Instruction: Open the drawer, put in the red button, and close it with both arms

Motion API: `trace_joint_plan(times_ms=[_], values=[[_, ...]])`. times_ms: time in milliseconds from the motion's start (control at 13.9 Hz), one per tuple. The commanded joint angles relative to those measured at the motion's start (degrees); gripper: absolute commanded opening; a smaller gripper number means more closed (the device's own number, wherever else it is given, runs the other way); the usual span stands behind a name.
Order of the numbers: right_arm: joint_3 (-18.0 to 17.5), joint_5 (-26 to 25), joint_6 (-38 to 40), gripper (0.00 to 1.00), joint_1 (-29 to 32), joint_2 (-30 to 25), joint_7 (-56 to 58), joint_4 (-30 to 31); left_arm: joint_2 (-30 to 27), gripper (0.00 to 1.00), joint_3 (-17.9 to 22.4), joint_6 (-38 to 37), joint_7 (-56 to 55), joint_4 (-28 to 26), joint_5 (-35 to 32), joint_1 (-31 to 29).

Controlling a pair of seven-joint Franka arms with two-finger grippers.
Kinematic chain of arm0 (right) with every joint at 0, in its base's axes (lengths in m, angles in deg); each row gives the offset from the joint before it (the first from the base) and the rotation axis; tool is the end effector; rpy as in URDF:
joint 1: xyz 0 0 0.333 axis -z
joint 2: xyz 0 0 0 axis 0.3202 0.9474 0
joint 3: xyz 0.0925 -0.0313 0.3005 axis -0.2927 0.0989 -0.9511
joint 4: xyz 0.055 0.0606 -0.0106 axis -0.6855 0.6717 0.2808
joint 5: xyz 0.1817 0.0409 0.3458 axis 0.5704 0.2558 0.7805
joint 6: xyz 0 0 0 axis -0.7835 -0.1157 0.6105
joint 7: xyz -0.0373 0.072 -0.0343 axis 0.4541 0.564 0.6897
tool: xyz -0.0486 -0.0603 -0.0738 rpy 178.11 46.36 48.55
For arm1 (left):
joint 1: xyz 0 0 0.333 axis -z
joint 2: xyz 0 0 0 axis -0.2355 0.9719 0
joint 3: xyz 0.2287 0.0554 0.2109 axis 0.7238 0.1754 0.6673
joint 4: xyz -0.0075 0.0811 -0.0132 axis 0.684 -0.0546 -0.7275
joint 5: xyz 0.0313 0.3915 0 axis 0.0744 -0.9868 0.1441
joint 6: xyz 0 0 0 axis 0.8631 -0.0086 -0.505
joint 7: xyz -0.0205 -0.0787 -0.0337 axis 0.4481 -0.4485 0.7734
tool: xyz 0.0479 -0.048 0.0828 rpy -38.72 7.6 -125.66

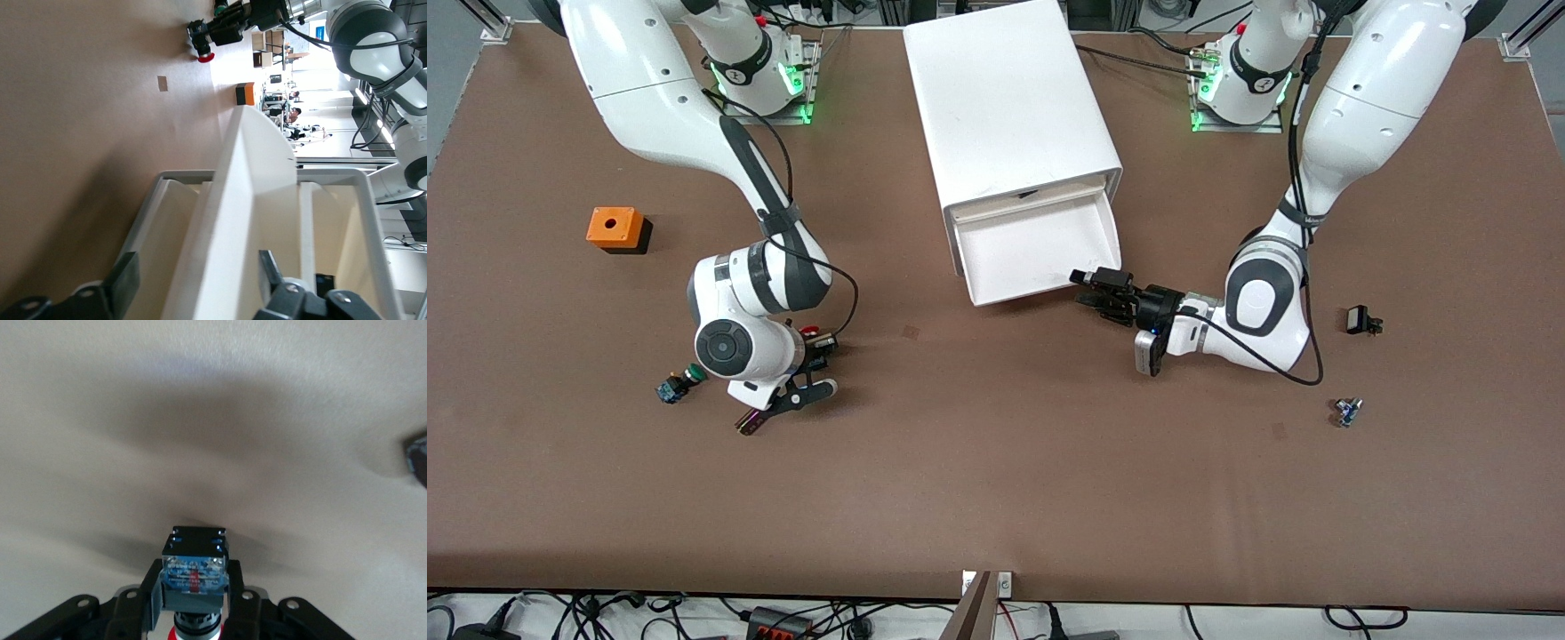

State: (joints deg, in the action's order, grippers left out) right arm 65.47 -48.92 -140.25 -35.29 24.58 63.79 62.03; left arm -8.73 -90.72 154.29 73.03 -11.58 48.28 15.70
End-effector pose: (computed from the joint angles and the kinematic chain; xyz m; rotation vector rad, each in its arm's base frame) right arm 0.6492 0.1943 0.1885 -3.0732 -0.5383 0.3277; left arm 0.5815 -0.2300 0.2014 1.8177 -0.3951 -0.2878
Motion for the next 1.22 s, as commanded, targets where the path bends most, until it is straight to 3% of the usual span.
trace_joint_plan(times_ms=[0,215,430,646,789,933,1148], values=[[0.16,-0.21,0.95,0.00,-0.52,-0.56,0.06,-4.46,-6.08,1.00,0.17,-2.87,-9.88,-0.64,-6.44,-1.46],[-0.02,-0.29,3.58,0.00,-1.04,-2.41,0.06,-10.17,-10.66,1.00,0.25,-5.68,-26.21,1.54,-18.56,-3.74],[-0.11,-0.12,9.03,0.00,-4.20,-2.85,-0.03,-18.78,-10.93,1.00,0.52,-12.53,-35.73,10.05,-32.69,-4.01],[-0.11,-0.03,11.14,0.00,-9.12,-3.03,-0.38,-22.31,-10.93,1.00,0.43,-18.59,-37.95,17.80,-50.01,-3.75],[-0.19,-0.03,11.15,0.00,-12.98,-3.03,-4.75,-24.33,-10.93,1.00,0.52,-18.79,-37.95,19.39,-58.10,-3.92],[-0.28,0.06,10.63,0.00,-17.63,-2.68,-12.91,-26.53,-10.76,1.00,0.34,-18.09,-37.86,20.97,-70.39,-3.57],[-0.28,0.14,9.40,0.00,-22.21,-2.15,-20.49,-27.06,-5.85,1.00,1.39,-16.85,-37.25,26.94,-73.71,-5.23]])
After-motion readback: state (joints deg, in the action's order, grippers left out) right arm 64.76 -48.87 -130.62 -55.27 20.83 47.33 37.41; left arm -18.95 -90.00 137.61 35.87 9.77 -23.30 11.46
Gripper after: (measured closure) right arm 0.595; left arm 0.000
